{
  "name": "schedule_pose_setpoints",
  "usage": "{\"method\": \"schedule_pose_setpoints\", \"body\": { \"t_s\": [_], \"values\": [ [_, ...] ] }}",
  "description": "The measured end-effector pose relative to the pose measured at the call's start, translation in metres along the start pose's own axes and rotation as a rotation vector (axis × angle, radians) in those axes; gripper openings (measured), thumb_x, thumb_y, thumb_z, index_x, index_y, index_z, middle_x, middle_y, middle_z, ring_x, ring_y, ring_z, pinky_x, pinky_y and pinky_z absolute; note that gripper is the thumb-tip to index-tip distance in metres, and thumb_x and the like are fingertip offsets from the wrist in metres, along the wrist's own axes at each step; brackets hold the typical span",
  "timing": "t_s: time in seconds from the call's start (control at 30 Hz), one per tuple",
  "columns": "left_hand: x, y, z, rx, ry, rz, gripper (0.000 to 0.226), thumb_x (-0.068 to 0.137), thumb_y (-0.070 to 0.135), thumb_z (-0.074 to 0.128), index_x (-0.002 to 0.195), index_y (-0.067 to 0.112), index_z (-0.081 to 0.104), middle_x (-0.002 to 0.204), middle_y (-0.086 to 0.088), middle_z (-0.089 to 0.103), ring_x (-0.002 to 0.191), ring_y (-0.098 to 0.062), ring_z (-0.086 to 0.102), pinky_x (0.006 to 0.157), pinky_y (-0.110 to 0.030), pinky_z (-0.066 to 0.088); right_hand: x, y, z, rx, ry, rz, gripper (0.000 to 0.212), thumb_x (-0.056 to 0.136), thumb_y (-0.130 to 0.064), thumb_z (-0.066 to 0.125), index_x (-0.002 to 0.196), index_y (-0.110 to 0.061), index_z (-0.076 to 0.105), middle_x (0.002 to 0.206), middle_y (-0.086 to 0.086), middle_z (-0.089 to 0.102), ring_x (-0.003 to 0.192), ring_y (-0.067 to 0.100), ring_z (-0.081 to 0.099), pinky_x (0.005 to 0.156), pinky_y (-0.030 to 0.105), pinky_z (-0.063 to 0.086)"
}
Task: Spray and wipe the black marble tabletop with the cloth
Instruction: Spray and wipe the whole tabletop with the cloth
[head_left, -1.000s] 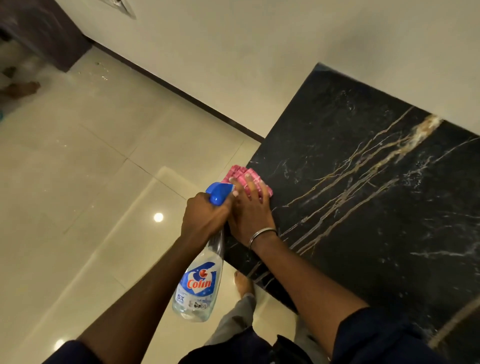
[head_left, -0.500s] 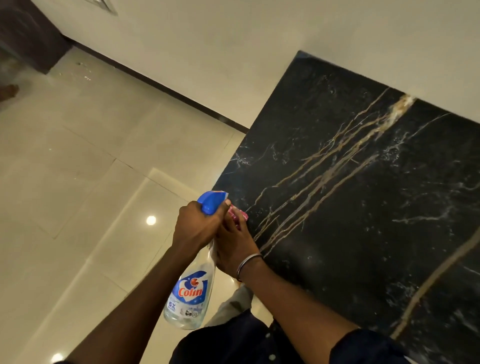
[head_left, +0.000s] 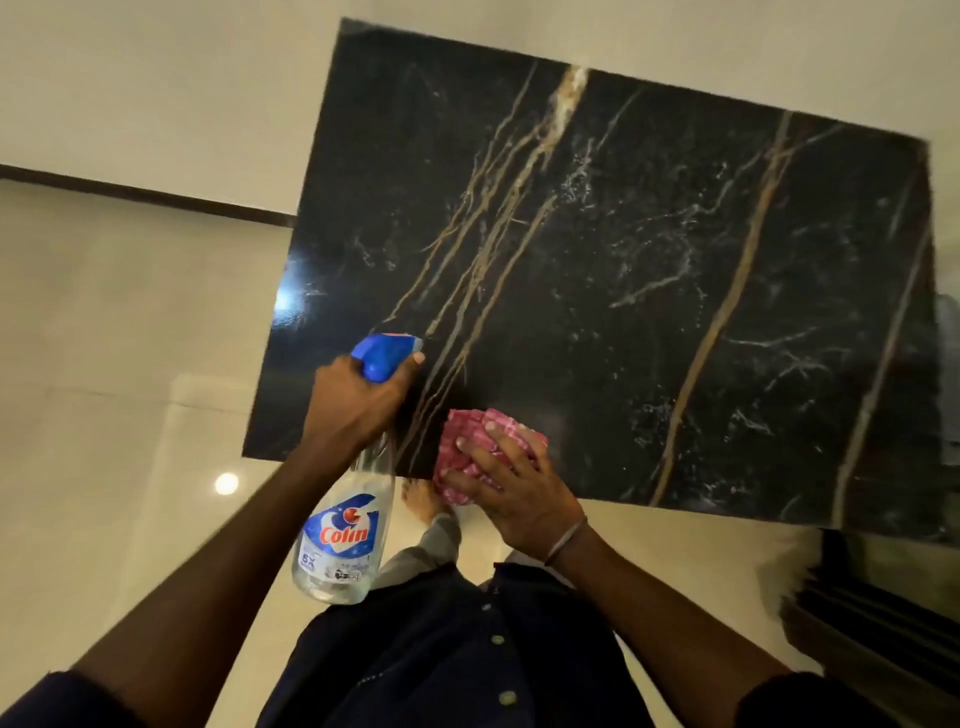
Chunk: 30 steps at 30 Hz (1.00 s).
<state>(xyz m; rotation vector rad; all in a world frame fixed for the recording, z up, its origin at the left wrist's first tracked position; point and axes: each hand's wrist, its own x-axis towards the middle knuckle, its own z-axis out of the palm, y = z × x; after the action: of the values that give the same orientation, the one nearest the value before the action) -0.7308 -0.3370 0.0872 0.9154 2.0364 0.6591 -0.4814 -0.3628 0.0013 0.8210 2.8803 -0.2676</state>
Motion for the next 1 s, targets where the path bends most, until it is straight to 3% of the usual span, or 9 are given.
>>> {"method": "schedule_pose_setpoints", "body": {
  "t_s": [0.13,0.3,0.43,0.57,0.67,0.77,0.87,1.0],
  "values": [
    [0.007,0.020,0.015,0.025,-0.106,0.083,0.032,0.090,0.045,0.060,0.096,0.013,0.060,0.077,-0.007,0.065,0.067,-0.018,0.061,0.058,-0.022,0.044,-0.056,0.036,0.007,0.001,-0.016,0.140,0.062,0.087,-0.038,0.057,0.146,-0.039,0.040,0.154,0.001,0.036,0.143,0.033,0.030,0.113,0.058,0.022],
    [0.018,0.043,0.033,0.018,-0.165,0.095,0.040,0.088,0.048,0.061,0.105,0.012,0.059,0.082,-0.005,0.065,0.070,-0.014,0.061,0.059,-0.020,0.045,-0.116,0.080,0.001,0.038,-0.008,0.312,0.057,0.091,-0.045,0.051,0.146,-0.034,0.041,0.157,0.004,0.033,0.147,0.033,0.023,0.109,0.062,0.026],
    [0.025,0.057,0.044,0.044,-0.156,0.080,0.043,0.088,0.049,0.061,0.108,0.011,0.058,0.077,0.003,0.060,0.066,-0.008,0.057,0.054,-0.015,0.038,-0.095,0.053,-0.002,0.121,0.073,0.494,0.060,0.090,-0.051,0.051,0.147,-0.034,0.040,0.160,0.004,0.025,0.148,0.032,0.017,0.111,0.061,0.021],
    [0.026,0.070,0.059,0.063,-0.180,0.084,0.048,0.086,0.052,0.061,0.112,0.012,0.058,0.085,0.001,0.064,0.071,-0.007,0.059,0.056,-0.015,0.039,-0.053,0.018,0.002,0.122,0.111,0.478,0.056,0.097,-0.053,0.040,0.150,-0.040,0.030,0.161,0.002,0.022,0.147,0.033,0.020,0.111,0.059,0.020],
    [0.026,0.087,0.076,0.124,-0.219,0.100,0.043,0.086,0.053,0.061,0.107,0.015,0.059,0.082,0.003,0.063,0.068,-0.005,0.057,0.054,-0.015,0.037,-0.053,0.023,0.005,0.120,0.149,0.423,0.051,0.098,-0.051,0.037,0.148,-0.040,0.034,0.159,0.001,0.030,0.145,0.031,0.027,0.111,0.058,0.023],
    [0.027,0.099,0.095,0.140,-0.269,0.114,0.051,0.084,0.057,0.061,0.113,0.015,0.058,0.093,-0.003,0.066,0.074,-0.007,0.060,0.057,-0.017,0.040,-0.082,0.044,0.013,0.097,0.193,0.428,0.051,0.097,-0.048,0.042,0.147,-0.038,0.039,0.158,0.001,0.031,0.146,0.030,0.026,0.114,0.057,0.021],
    [0.029,0.111,0.114,0.143,-0.281,0.115,0.058,0.079,0.064,0.062,0.115,0.018,0.058,0.095,0.000,0.068,0.079,-0.009,0.063,0.060,-0.019,0.044,-0.131,0.080,0.023,0.114,0.225,0.562,0.056,0.093,-0.043,0.052,0.147,-0.036,0.039,0.159,0.003,0.028,0.147,0.033,0.022,0.113,0.059,0.019],
    [0.029,0.133,0.138,0.141,-0.284,0.103,0.058,0.075,0.065,0.065,0.112,0.020,0.061,0.090,0.004,0.069,0.077,-0.008,0.066,0.060,-0.019,0.046,-0.184,0.124,0.024,0.193,0.234,0.769,0.048,0.096,-0.042,0.043,0.143,-0.031,0.045,0.154,0.009,0.038,0.143,0.035,0.027,0.111,0.060,0.023]
  ]
}}
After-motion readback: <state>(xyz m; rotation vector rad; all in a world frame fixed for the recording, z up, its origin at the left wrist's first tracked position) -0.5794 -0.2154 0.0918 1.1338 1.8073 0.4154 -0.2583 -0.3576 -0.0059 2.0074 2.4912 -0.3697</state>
